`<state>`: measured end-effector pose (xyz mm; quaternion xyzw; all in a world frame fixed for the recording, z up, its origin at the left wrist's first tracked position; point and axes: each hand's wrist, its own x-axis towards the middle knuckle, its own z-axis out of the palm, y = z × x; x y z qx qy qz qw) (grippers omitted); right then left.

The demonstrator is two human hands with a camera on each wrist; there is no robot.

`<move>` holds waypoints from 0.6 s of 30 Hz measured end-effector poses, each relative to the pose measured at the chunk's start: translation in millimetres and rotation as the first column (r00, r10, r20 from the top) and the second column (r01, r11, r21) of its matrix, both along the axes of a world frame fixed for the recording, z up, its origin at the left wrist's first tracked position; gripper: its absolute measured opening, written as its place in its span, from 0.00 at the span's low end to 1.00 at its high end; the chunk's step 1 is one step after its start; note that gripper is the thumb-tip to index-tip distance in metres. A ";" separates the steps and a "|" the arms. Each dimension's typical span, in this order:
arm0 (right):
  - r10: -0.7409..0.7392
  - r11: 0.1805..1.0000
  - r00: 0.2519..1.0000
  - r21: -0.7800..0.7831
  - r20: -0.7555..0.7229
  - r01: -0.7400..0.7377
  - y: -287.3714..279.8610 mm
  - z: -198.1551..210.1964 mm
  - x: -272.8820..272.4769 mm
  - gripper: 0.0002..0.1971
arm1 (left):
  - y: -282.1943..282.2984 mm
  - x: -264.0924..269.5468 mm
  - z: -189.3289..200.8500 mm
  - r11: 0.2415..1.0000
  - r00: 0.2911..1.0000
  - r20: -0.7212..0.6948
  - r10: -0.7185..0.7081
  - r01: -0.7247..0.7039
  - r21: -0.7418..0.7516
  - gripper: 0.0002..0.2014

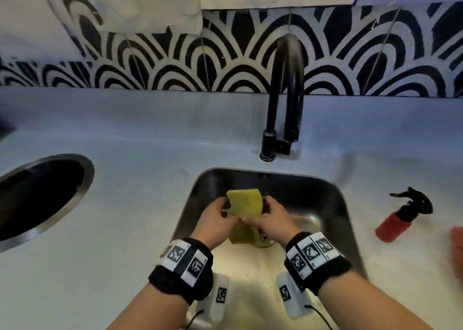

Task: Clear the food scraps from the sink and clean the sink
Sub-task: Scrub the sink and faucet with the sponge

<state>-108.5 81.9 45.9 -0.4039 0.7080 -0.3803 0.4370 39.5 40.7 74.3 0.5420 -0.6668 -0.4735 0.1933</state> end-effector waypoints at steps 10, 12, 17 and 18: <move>-0.375 0.925 0.927 0.069 -0.013 0.375 -105.9 -79.3 39.0 0.20 | -102.3 28.5 -21.0 0.966 0.928 0.359 -0.095 0.174 -0.194 0.28; -0.404 0.912 0.915 0.068 -0.017 0.404 -126.1 -89.3 40.2 0.20 | -118.5 29.8 -30.8 0.959 0.884 0.444 -0.143 0.235 -0.159 0.29; -0.426 0.904 0.904 0.013 -0.043 0.427 -168.7 -116.2 47.4 0.21 | -140.7 30.5 -38.8 0.964 0.844 0.504 -0.182 0.255 -0.080 0.23; -0.397 0.918 0.916 -0.007 -0.062 0.397 -176.9 -121.2 51.1 0.20 | -142.6 31.6 -40.4 0.965 0.846 0.504 -0.176 0.248 -0.080 0.23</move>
